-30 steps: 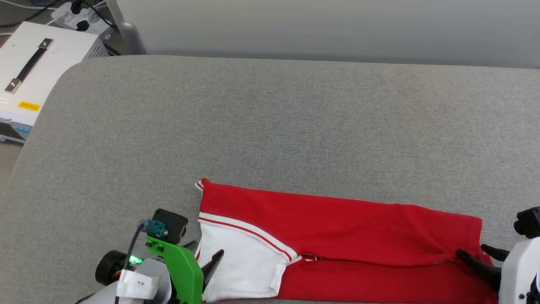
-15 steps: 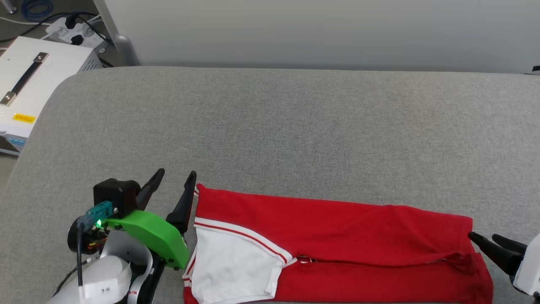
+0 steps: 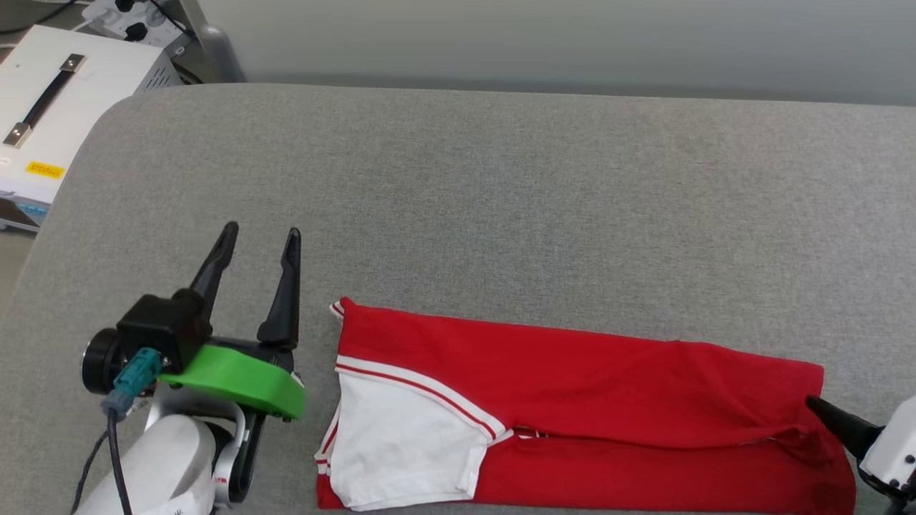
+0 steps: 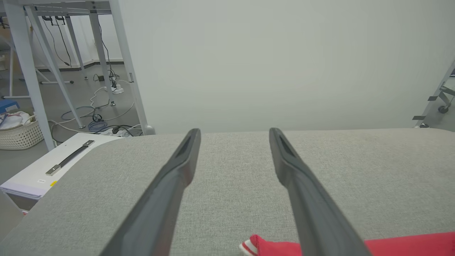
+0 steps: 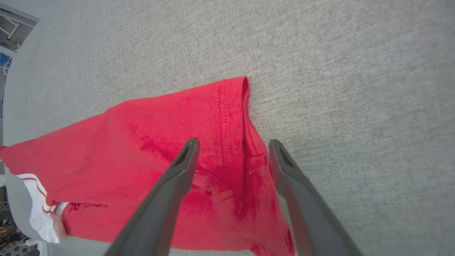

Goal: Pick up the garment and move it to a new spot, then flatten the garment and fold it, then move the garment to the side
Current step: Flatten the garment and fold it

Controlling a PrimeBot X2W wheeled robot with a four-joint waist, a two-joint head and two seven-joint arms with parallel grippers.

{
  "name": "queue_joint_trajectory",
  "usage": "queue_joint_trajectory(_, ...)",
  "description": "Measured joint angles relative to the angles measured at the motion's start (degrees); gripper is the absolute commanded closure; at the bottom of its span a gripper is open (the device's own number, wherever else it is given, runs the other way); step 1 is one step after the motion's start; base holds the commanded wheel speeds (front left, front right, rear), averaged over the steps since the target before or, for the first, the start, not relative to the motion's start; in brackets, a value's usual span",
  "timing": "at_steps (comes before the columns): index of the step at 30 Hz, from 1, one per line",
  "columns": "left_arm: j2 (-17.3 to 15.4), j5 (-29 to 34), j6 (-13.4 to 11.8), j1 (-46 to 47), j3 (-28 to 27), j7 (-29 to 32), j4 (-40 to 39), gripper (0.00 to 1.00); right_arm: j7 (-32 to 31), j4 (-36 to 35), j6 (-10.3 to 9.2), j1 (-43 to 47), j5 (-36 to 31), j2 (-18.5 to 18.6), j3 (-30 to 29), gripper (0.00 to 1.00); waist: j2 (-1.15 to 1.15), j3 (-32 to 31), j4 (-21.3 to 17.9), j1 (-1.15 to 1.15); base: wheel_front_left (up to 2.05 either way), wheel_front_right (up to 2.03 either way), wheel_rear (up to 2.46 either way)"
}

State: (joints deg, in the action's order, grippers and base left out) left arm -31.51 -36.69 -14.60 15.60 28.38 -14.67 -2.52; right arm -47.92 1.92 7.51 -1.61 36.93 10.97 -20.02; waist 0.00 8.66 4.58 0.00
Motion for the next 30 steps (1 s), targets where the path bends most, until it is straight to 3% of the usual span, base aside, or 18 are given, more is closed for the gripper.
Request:
queue_joint_trajectory(5,2.8,3.6,3.7,-3.1,-3.2,0.0,2.1,0.0,-1.9,2.1,0.0,-1.9,-3.2,-3.5,-2.9,0.0,0.0,1.3,0.6,0.0,0.0,0.0,0.0)
queue_joint_trajectory(12,6.0,6.8,8.0,-3.2,-7.4,0.0,4.0,0.0,-3.5,4.3,0.01,-2.7,-5.7,-4.2,-4.4,0.0,0.0,3.3,1.4,0.0,0.0,0.0,0.0)
queue_joint_trajectory(27,10.5,11.0,13.7,-3.8,-12.5,0.0,8.5,0.0,-5.2,5.3,-0.04,-2.4,1.8,-5.3,2.8,0.0,0.0,3.1,1.6,0.0,0.0,0.0,0.0)
queue_joint_trajectory(28,10.7,11.2,13.9,-3.9,-12.7,0.0,8.7,0.0,-5.2,5.3,-0.03,-2.4,2.0,-5.4,3.0,0.25,0.0,3.0,1.5,0.0,0.0,0.0,0.0)
queue_joint_trajectory(30,11.2,11.9,14.4,-4.0,-13.0,0.0,9.1,0.0,-4.7,5.6,-0.03,-2.2,2.1,-5.3,3.6,0.98,0.0,2.7,1.3,0.0,0.0,0.0,0.0)
